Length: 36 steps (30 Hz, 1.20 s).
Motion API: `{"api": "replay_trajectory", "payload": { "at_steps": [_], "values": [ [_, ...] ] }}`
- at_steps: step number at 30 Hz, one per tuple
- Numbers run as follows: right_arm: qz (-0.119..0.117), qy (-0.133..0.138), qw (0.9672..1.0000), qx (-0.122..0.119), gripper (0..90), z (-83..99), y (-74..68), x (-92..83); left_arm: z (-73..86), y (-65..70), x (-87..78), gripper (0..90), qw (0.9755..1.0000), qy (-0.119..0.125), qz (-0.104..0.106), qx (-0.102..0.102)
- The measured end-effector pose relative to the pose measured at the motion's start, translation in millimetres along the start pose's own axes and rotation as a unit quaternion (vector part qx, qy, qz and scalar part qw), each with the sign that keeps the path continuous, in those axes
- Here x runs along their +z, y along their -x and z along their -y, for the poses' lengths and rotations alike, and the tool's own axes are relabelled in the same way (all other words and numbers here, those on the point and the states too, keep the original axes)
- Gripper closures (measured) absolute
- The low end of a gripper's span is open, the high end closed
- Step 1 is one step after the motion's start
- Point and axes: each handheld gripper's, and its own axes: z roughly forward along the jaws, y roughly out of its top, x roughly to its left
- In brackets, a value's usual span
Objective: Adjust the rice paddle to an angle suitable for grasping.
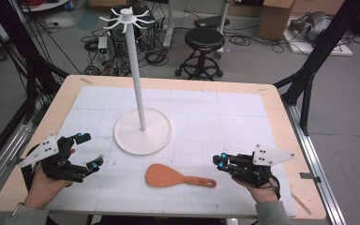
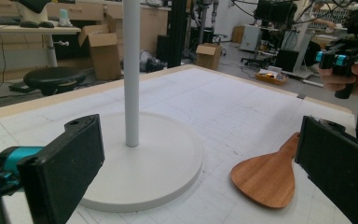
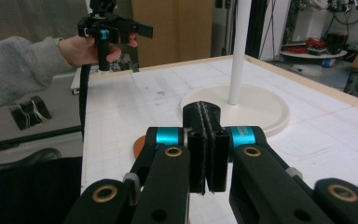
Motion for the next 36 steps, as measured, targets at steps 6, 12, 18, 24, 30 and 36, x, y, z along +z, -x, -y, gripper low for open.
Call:
{"api": "replay_trajectory", "payload": {
  "at_steps": [6, 12, 18, 24, 30, 36],
  "values": [
    [-0.004, -0.019, 0.9998, 0.009, 89.5, 6.0, -2.2, 6.7, 1.3, -0.5, 0.0, 1.8, 1.0000, -0.001, -0.001, -0.004],
    [-0.004, -0.041, 0.9992, -0.001, 89.5, 11.0, -3.8, 12.9, 2.5, -0.4, 1.1, 1.8, 1.0000, -0.006, -0.001, -0.004],
    [-0.010, -0.060, 0.9982, -0.003, 89.4, 20.4, -6.4, 23.5, 3.3, -0.4, 1.6, 1.8, 0.9999, -0.008, -0.001, -0.006],
    [-0.019, -0.101, 0.9946, -0.010, 89.4, 30.6, -8.3, 38.4, 3.5, -0.6, 1.8, 1.8, 0.9999, -0.009, -0.001, -0.007],
    [-0.026, -0.119, 0.9925, -0.011, 89.4, 36.5, -11.1, 45.2, 4.0, -0.5, 2.8, 1.8, 0.9999, -0.012, 0.000, -0.005],
    [-0.032, -0.132, 0.9906, -0.012, 89.5, 40.4, -11.1, 49.3, 5.2, -0.5, 3.9, 1.8, 0.9998, -0.016, 0.000, -0.007]
  ]
}}
